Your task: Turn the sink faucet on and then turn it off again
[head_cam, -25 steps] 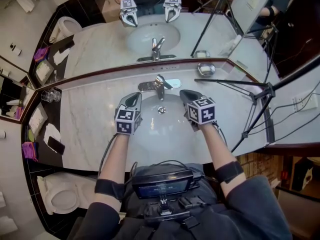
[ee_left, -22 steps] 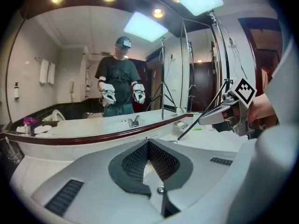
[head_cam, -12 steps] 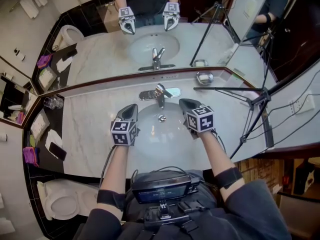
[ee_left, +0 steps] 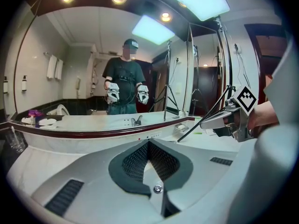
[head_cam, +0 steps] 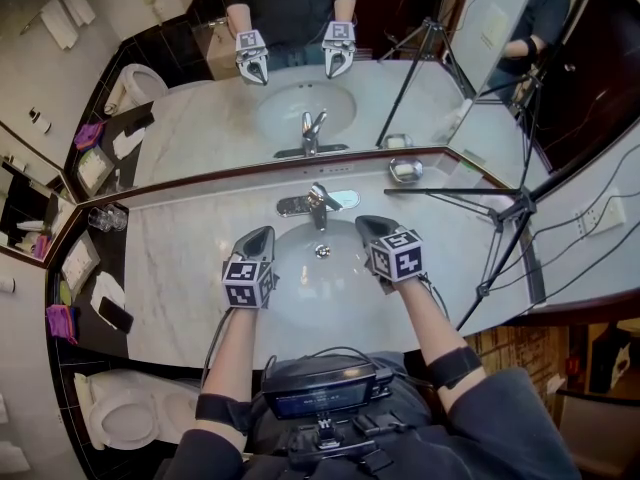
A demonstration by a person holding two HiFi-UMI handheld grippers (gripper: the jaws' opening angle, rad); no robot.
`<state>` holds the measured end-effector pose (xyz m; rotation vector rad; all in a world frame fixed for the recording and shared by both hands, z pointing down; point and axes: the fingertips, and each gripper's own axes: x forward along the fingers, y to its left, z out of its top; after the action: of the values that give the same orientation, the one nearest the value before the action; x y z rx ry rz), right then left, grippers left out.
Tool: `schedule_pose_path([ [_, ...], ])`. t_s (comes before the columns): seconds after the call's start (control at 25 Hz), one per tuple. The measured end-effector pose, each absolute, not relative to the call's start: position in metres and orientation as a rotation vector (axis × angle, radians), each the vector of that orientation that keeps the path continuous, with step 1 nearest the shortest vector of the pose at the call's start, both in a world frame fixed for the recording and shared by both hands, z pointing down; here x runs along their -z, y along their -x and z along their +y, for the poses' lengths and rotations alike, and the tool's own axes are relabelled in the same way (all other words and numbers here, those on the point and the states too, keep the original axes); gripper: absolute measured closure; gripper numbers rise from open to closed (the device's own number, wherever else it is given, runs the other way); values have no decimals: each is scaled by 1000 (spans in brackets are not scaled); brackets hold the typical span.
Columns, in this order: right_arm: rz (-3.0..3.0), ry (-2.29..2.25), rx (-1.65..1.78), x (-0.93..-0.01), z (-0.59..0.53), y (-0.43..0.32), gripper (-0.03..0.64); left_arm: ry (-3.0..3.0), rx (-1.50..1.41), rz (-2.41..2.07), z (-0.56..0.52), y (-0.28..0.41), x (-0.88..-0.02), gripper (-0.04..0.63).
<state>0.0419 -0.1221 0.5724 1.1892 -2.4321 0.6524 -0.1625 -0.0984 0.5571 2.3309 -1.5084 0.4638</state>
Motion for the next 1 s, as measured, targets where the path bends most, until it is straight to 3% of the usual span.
schedule_pose_path([
  [0.32, -2267, -1085, -239, -590, -131, -37, 583, -2316, -465, -1511, -104, 160, -562, 593],
  [0.6, -1957, -742, 461, -625, -146, -15, 444, -2322, -481, -1497, -113, 152, -569, 593],
  [0.84, -1879, -664, 606, -646, -165, -6, 390, -2318, -484, -1511, -120, 158, -573, 593],
  [1.0, -1837, -595, 663, -662, -173, 2, 388, -2307, -477, -1505, -121, 160, -579, 593],
])
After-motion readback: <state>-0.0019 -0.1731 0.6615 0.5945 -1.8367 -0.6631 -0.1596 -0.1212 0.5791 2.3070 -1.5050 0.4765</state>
